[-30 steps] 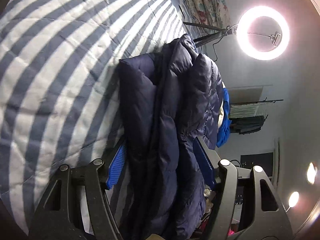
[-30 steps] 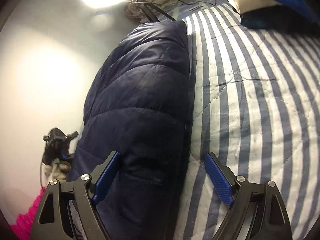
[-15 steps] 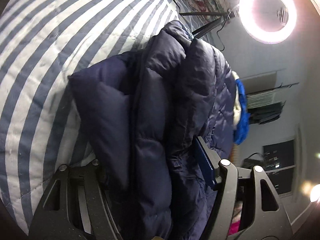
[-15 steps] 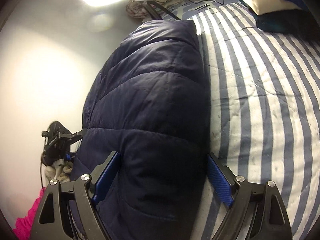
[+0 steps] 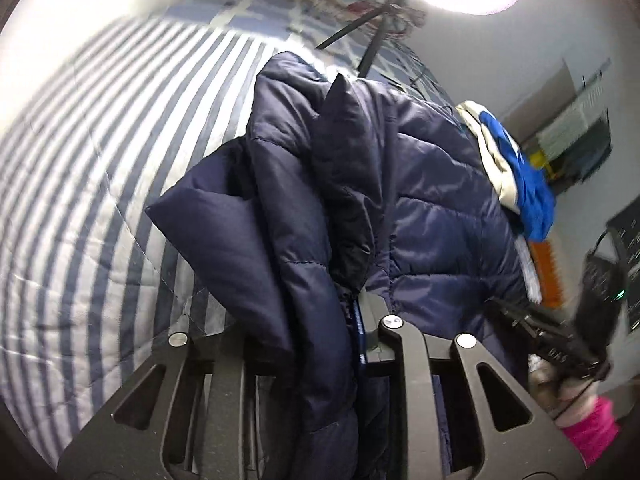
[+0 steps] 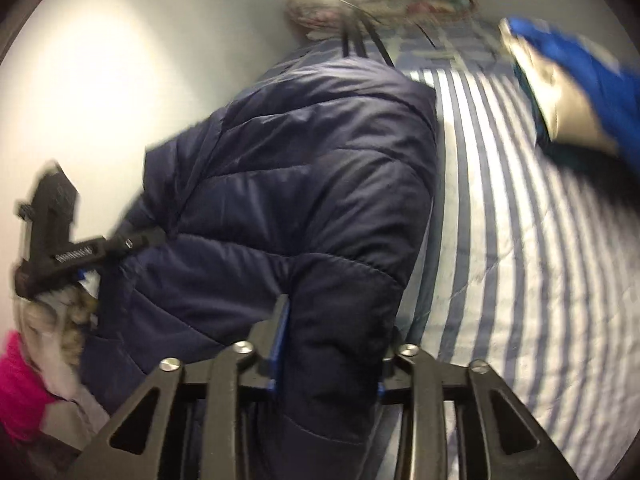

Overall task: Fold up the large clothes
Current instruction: 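Lift the folded jacket with both tools and carry it toward the blue shirt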

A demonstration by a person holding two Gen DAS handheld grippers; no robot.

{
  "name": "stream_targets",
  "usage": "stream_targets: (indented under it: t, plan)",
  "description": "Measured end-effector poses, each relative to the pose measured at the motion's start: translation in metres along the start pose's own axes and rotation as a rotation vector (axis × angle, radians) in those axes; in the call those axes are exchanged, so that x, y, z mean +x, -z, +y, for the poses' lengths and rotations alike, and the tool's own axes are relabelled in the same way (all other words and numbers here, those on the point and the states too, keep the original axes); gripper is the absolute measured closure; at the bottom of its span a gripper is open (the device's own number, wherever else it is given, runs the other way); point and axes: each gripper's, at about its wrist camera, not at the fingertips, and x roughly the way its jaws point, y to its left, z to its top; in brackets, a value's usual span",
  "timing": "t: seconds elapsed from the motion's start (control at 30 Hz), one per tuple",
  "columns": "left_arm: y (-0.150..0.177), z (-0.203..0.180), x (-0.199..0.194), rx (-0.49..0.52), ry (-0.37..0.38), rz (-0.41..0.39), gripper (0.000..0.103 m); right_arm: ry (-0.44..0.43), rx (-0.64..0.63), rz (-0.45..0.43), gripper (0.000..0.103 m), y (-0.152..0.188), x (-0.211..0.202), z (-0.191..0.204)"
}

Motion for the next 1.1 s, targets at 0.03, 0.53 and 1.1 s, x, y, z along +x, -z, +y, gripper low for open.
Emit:
stream_targets:
  t: [0.03, 0.53, 1.1]
  plan:
    - [0.001, -0.003, -0.002, 0.011, -0.007, -0.007, 0.083, 0.022, -0.021, 0.001, 0.076, 0.0, -0.002, 0.004]
    - [0.028, -0.073, -0.049, 0.215, -0.04, -0.097, 0.085, 0.256, -0.233, -0.035, 0.082, 0.006, -0.057, 0.052]
    - [-0.013, -0.195, -0.035, 0.347, 0.085, -0.175, 0.085, 0.431, -0.291, -0.183, 0.083, -0.007, -0.151, 0.004]
